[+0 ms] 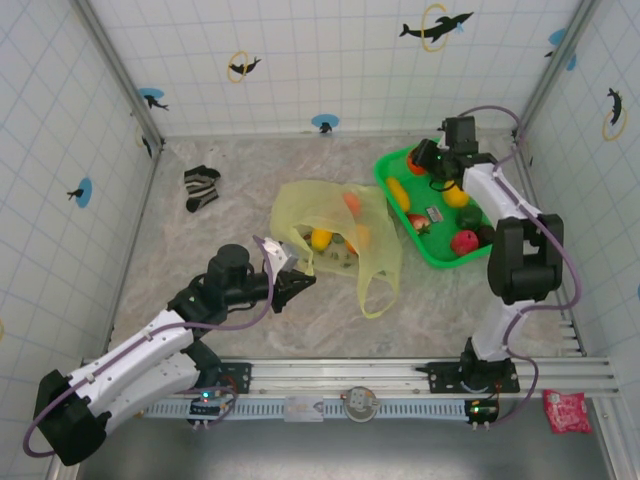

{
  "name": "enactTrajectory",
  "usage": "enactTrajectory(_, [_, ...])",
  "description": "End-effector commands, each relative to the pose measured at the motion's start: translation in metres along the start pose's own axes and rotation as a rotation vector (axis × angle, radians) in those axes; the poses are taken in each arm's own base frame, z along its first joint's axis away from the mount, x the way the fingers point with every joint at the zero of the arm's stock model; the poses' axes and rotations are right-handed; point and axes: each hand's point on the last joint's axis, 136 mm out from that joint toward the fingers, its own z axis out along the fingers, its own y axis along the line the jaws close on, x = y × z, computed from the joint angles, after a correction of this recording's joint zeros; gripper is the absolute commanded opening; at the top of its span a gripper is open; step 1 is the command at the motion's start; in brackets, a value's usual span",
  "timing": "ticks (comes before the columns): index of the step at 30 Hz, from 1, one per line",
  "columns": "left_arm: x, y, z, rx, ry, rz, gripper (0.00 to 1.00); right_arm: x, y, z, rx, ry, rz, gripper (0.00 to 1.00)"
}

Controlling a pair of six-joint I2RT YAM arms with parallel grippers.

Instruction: Place the fake fruits into the plastic bag and tie a complex knot

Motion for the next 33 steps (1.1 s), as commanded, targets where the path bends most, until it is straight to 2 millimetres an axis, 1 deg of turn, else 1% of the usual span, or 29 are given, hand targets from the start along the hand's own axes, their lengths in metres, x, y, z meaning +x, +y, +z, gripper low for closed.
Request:
enactTrajectory(1, [0.001,-0.002,0.001,0.007,-0.001,0.025,0.00,-0.010,0.021,-0.031,-0.082,-0.070,-0.014,0.53])
enactTrajectory(6, [0.000,-0.003,0.002,0.019,0.005,0.017,0.00,-0.006,0.052,-0.073,-0.189,-0.128,-0.052,0.53])
enactTrajectory(9, [-0.004,-0.004,0.002,0.025,0.001,0.010,0.00,0.001,0.070,-0.096,-0.243,-0.152,-0.081,0.52])
enactTrajectory(11, [-0.005,-0.003,0.002,0.017,0.000,0.003,0.00,0.011,0.078,-0.107,-0.281,-0.146,-0.092,0.52])
enactTrajectory(14, [-0.009,0.000,0.003,-0.003,-0.001,-0.025,0.00,0.030,0.093,-0.123,-0.374,-0.115,-0.122,0.52])
enactTrajectory(17, [-0.016,0.000,0.004,-0.003,0.004,-0.072,0.00,0.053,0.110,-0.142,-0.464,-0.105,-0.185,0.52])
enactTrajectory(18, [-0.020,-0.001,0.004,-0.002,0.003,-0.088,0.00,0.062,0.121,-0.151,-0.518,-0.096,-0.215,0.52])
enactTrajectory(20, [-0.026,-0.004,0.003,0.012,-0.005,-0.115,0.00,0.078,0.132,-0.165,-0.572,-0.097,-0.263,0.53])
enactTrajectory(23, [-0.035,-0.011,-0.001,0.031,-0.017,-0.117,0.00,0.112,0.146,-0.179,-0.640,-0.069,-0.355,0.53])
enactTrajectory(26, [-0.040,-0.012,-0.004,0.027,-0.021,-0.114,0.00,0.154,0.156,-0.186,-0.696,-0.012,-0.443,0.53])
enactTrajectory(30, [-0.035,-0.012,-0.001,0.034,0.003,-0.116,0.00,0.207,0.161,-0.188,-0.736,0.050,-0.550,0.53])
enactTrajectory(32, [-0.034,-0.012,0.000,0.038,0.009,-0.120,0.00,0.227,0.162,-0.190,-0.757,0.074,-0.590,0.53])
enactTrajectory(33, [-0.033,-0.012,0.000,0.039,0.011,-0.119,0.00,0.232,0.159,-0.186,-0.731,0.067,-0.605,0.53])
